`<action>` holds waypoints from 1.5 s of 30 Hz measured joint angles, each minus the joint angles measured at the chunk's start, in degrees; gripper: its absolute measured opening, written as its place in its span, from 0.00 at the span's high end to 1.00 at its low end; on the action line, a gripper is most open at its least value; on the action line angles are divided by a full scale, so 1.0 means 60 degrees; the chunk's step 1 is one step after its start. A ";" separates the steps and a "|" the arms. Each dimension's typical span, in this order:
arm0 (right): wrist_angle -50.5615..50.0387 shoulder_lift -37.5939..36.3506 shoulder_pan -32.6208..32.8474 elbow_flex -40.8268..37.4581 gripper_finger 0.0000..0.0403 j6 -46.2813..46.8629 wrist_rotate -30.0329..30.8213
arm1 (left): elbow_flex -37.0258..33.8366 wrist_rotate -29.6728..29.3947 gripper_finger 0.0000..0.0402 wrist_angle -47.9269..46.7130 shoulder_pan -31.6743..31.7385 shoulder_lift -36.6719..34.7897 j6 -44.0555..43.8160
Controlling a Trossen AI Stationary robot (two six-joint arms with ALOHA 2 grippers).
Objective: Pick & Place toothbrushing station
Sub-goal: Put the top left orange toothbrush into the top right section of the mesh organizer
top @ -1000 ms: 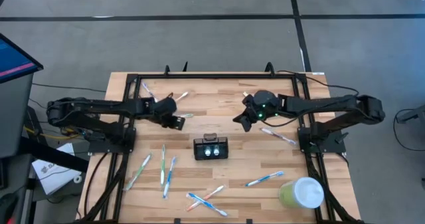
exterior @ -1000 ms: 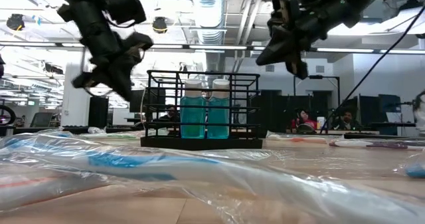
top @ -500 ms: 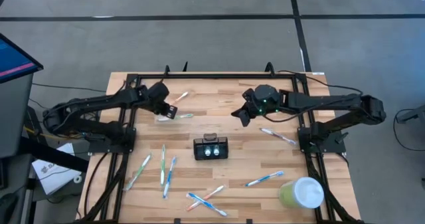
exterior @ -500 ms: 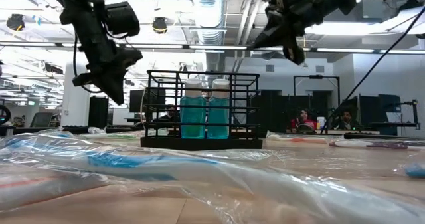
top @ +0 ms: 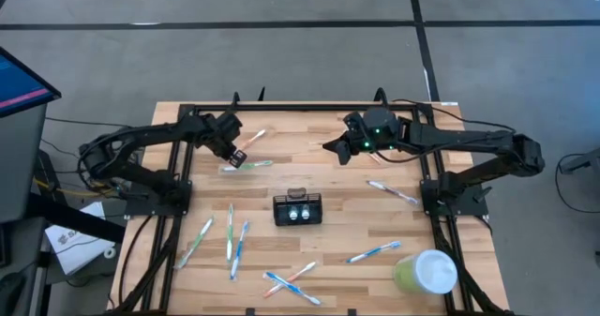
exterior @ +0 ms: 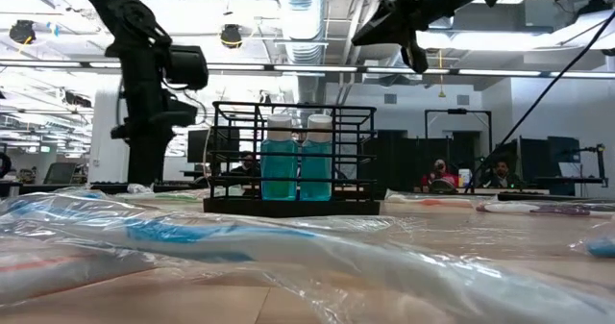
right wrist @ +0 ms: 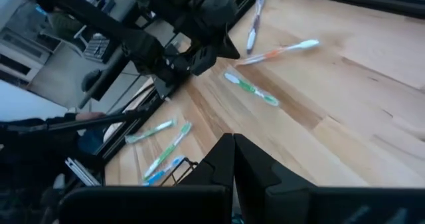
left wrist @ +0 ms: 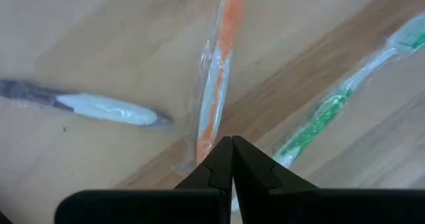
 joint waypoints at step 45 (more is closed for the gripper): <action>-0.0127 0.0000 0.0106 -0.0004 1.00 0.0601 -0.0040 | 0.0416 -0.0164 0.49 0.1150 0.0061 0.2252 0.0774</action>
